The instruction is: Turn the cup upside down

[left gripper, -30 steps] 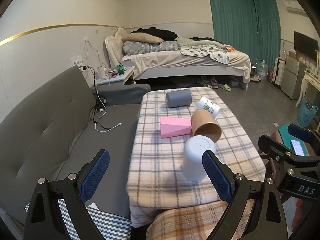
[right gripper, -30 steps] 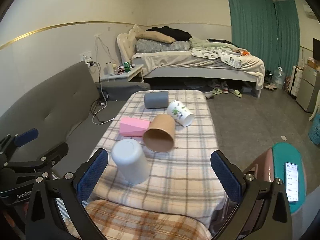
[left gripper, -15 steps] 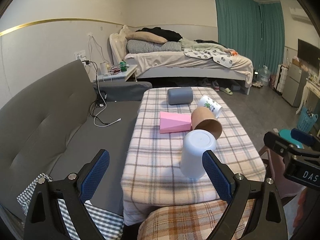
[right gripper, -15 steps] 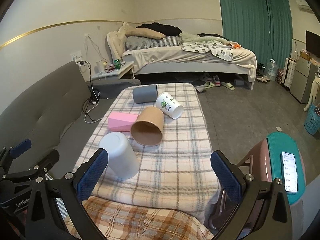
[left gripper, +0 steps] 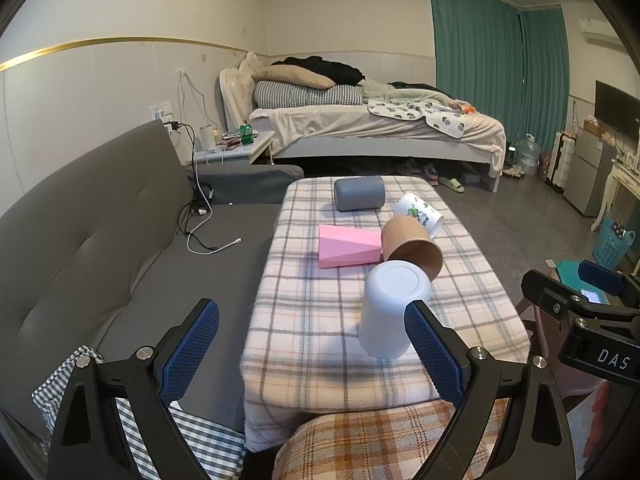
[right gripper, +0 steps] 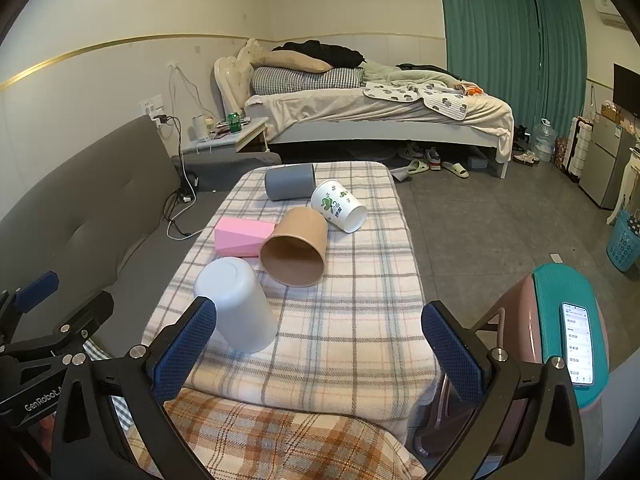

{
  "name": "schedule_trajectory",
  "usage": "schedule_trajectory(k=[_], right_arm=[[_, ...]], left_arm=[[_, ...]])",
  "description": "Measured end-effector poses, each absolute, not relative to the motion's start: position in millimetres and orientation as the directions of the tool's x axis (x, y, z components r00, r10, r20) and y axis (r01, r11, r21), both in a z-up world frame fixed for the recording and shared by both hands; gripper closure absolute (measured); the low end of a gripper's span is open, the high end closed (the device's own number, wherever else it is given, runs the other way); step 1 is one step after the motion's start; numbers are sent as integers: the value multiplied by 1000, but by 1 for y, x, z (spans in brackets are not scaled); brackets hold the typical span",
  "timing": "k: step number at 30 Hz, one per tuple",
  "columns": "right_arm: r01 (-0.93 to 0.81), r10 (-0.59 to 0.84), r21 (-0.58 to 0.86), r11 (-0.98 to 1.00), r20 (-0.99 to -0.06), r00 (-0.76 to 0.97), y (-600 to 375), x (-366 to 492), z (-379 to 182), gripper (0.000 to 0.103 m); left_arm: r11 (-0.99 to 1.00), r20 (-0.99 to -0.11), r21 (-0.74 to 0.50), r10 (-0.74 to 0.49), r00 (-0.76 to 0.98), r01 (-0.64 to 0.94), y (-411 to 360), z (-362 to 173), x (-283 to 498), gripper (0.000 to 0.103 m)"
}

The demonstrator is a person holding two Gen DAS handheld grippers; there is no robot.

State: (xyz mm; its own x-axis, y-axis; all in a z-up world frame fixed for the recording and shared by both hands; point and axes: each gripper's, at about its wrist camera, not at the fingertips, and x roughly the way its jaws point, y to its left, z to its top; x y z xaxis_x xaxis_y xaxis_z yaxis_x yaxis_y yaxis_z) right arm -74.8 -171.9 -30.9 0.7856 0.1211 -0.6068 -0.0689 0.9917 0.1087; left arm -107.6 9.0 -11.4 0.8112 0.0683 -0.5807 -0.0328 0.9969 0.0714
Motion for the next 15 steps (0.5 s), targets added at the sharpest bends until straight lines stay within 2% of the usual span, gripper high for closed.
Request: schedule_trajectory(k=[15], right_arm=[[-67,119,108,992,-611,782,-172,-75,-33,0]], left_arm=[[997,-583,70,65,810,-29,9,-12,-108,6]])
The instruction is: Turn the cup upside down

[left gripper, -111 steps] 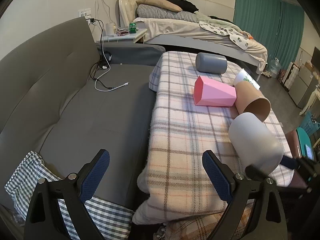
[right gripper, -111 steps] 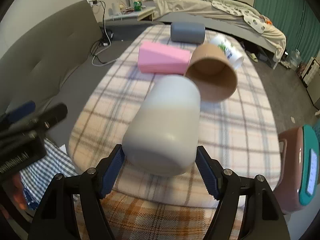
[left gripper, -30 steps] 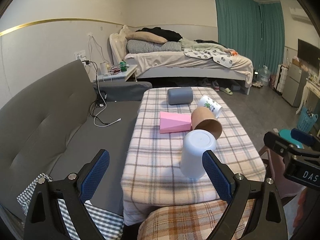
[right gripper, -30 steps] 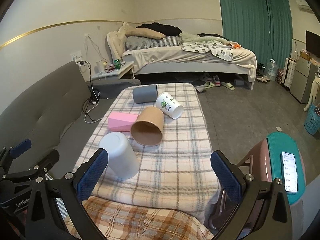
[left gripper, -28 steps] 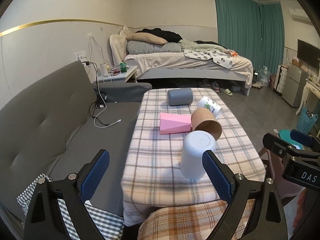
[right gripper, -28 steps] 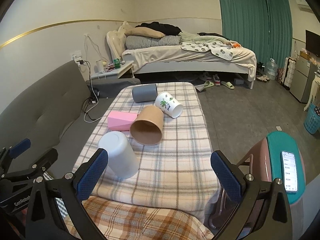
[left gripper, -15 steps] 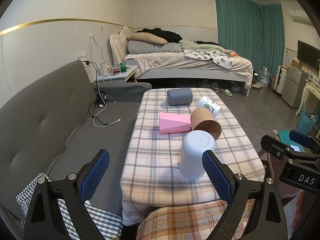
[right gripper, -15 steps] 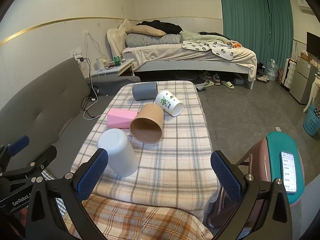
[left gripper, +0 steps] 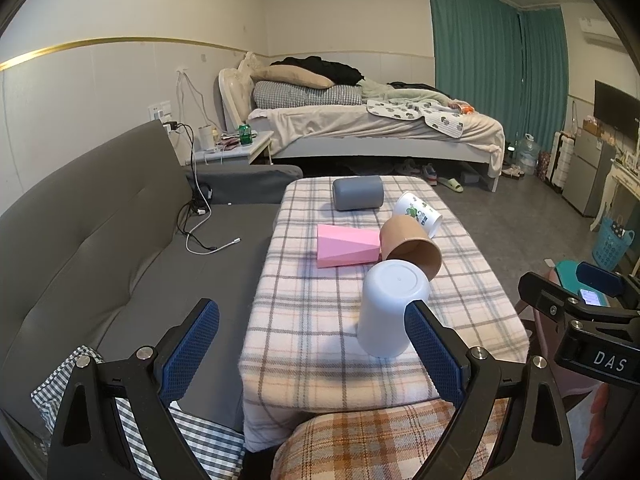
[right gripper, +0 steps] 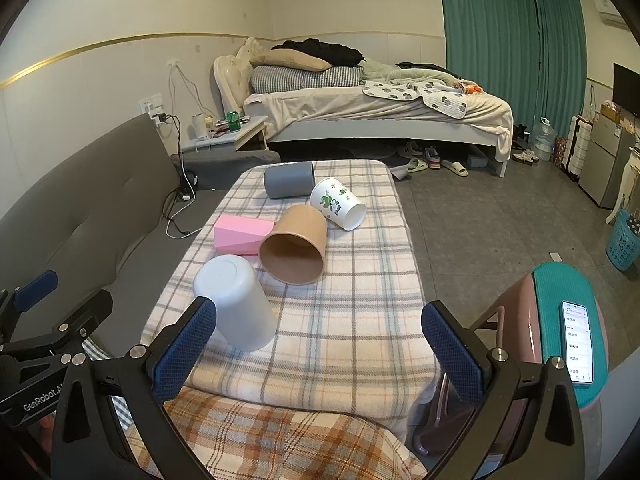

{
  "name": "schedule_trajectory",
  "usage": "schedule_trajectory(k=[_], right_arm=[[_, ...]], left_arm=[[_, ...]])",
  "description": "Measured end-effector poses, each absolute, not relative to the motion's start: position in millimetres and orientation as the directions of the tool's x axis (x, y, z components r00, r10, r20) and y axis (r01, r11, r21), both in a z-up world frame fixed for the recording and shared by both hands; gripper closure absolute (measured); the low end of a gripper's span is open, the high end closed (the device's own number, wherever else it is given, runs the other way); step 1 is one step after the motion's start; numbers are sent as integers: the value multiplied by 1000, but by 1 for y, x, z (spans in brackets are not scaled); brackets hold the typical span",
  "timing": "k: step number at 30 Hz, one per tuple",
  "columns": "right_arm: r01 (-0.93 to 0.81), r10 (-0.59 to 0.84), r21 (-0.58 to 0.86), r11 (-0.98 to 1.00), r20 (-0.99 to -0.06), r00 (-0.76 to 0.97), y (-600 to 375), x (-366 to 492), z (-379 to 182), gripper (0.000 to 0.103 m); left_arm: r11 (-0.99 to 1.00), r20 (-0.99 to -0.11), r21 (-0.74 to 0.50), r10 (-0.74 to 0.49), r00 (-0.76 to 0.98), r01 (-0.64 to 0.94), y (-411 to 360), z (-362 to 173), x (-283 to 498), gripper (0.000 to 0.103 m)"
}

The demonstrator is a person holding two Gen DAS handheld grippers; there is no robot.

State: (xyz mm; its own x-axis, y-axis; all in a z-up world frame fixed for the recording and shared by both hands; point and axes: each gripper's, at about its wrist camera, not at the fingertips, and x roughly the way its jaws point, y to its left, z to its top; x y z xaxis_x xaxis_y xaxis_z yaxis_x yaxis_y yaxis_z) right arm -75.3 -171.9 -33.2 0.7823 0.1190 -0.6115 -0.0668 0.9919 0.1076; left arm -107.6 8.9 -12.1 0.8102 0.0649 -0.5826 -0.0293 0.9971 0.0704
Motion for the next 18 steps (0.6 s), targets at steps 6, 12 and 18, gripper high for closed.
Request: schedule_trajectory(k=[6,12,18], right_arm=[[-67,119,107,992,-613,781,-172,-77,-34,0],[-70,122,107,992,-616,778,-172,-78,-37,0],[-70,122,108,992,-619,776,-171,-78,-39,0]], left_arm=[[997,-581,68,63,811,-29,9,-13,-107,6],[997,-582,71,66,811,-30,8,-13,-107,6],[997,-581,70,68,811,-33,8,-13,-107,6]])
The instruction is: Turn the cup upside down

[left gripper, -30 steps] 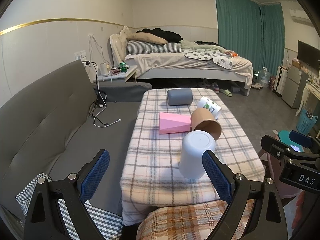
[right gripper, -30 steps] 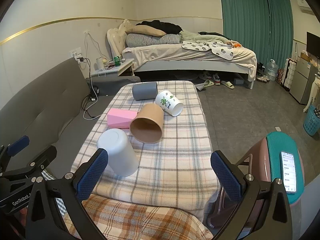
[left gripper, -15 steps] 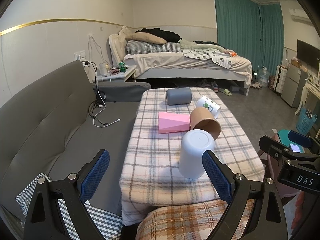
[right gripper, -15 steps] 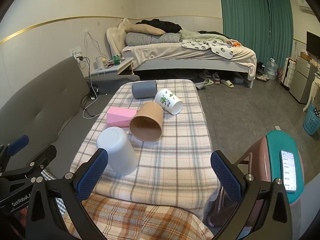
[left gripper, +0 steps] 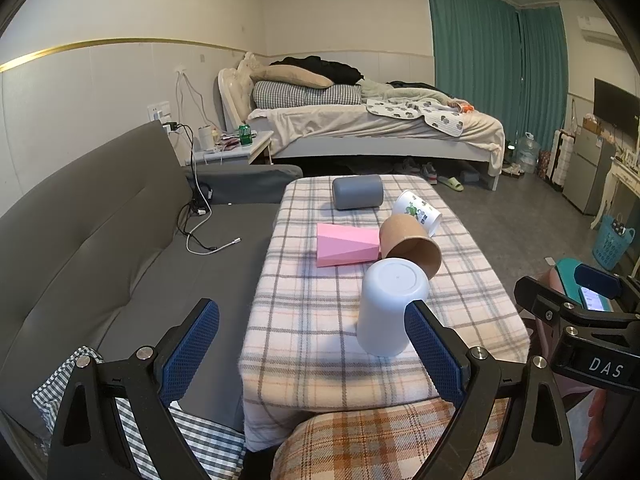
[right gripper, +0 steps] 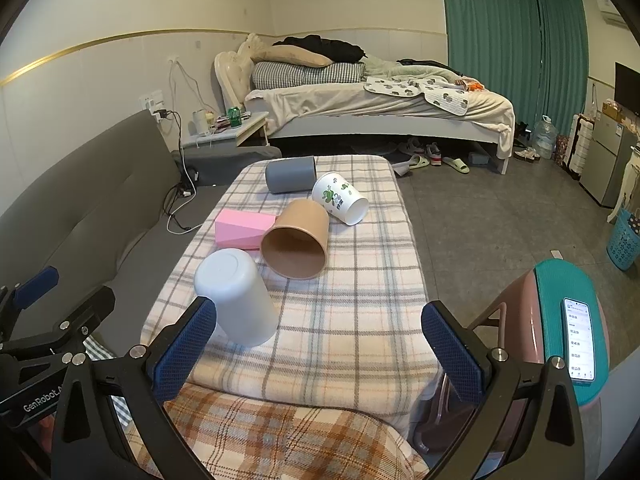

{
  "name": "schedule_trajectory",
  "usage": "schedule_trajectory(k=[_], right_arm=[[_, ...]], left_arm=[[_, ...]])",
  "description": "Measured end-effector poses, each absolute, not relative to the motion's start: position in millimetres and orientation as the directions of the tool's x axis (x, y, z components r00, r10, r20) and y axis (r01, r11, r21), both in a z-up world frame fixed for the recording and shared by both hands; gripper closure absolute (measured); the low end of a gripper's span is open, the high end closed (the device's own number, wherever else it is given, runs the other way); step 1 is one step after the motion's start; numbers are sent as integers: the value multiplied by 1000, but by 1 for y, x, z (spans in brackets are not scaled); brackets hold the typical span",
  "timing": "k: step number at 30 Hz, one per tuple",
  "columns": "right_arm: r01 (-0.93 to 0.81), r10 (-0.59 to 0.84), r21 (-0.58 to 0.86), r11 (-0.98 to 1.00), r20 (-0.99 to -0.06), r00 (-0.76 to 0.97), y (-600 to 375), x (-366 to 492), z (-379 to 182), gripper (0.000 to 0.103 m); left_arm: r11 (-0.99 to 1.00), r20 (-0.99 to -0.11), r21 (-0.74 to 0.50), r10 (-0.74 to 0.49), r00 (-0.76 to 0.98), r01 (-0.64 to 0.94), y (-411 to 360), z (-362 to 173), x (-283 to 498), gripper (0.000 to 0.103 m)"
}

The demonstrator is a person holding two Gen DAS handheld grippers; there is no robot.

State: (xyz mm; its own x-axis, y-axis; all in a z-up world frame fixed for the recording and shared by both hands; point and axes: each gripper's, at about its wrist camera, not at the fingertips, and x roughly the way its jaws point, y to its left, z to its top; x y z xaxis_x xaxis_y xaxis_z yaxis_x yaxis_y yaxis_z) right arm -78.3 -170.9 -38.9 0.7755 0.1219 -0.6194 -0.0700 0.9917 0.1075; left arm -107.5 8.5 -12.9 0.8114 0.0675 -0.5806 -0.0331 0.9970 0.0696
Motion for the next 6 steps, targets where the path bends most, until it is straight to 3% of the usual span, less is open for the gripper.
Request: schedule_trajectory(k=[6], right_arm=[[-69,121,107,992,-621,774,-171,-79,-41,0]], left_arm=[[997,-583,73,74,809,-38,10,-16,-108,6]])
